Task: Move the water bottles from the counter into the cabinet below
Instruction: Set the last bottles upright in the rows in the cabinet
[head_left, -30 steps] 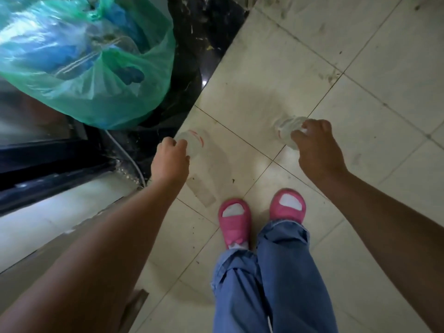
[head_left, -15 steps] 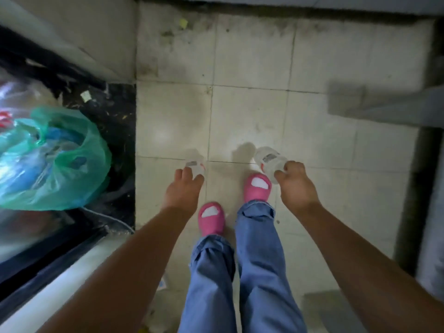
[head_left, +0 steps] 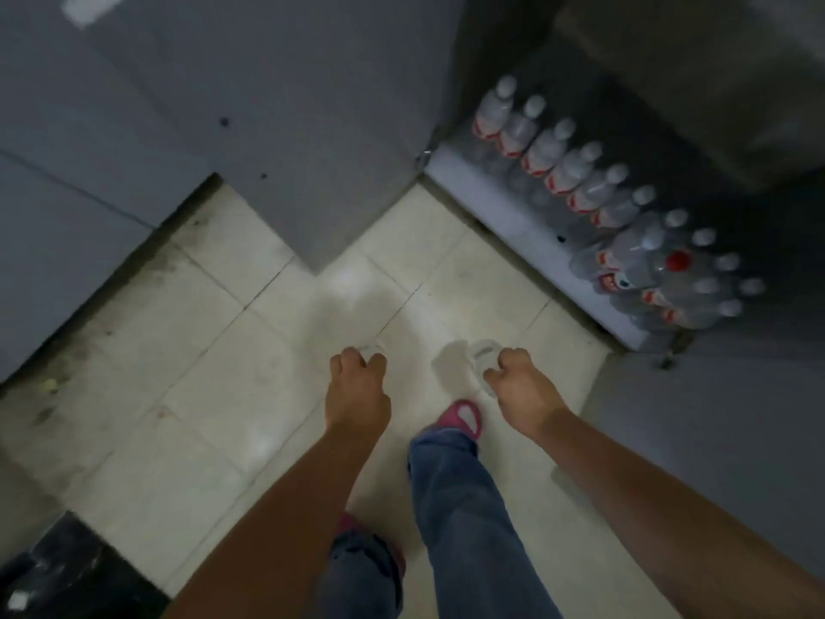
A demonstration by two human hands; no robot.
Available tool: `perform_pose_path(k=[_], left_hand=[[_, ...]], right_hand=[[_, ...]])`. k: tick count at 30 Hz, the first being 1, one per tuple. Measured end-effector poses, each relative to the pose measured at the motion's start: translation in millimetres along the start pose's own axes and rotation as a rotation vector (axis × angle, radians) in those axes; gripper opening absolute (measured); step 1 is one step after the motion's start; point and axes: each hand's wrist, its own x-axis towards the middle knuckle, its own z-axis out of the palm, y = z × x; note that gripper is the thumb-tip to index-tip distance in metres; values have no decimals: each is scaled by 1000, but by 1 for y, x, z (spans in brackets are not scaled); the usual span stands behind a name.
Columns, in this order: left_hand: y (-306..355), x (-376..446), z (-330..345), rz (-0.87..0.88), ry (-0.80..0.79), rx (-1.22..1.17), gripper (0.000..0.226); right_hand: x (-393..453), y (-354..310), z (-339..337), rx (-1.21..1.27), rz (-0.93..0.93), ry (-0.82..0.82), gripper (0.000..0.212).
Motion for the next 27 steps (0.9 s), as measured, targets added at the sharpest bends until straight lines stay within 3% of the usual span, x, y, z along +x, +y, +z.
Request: perform_pose_path(k=[2, 5, 11, 18, 22, 27], left_hand=[[37, 19, 1, 36, -102, 42, 43], [105, 63, 1, 232, -69, 22, 41], [191, 162, 29, 513, -64, 165, 35], [253, 279, 64, 748, -60, 266, 33], [279, 316, 83, 869, 33, 327, 36], [295, 342, 94, 901, 106, 363, 38]], right_hand=[[7, 35, -27, 80, 85, 21, 29], [22, 83, -51, 62, 111, 60, 34], [84, 145, -73, 68, 164, 335, 34], [173, 206, -72, 63, 212, 485, 37], [207, 233, -81, -18, 199, 557, 35], [232, 246, -83, -70, 169, 552, 35]])
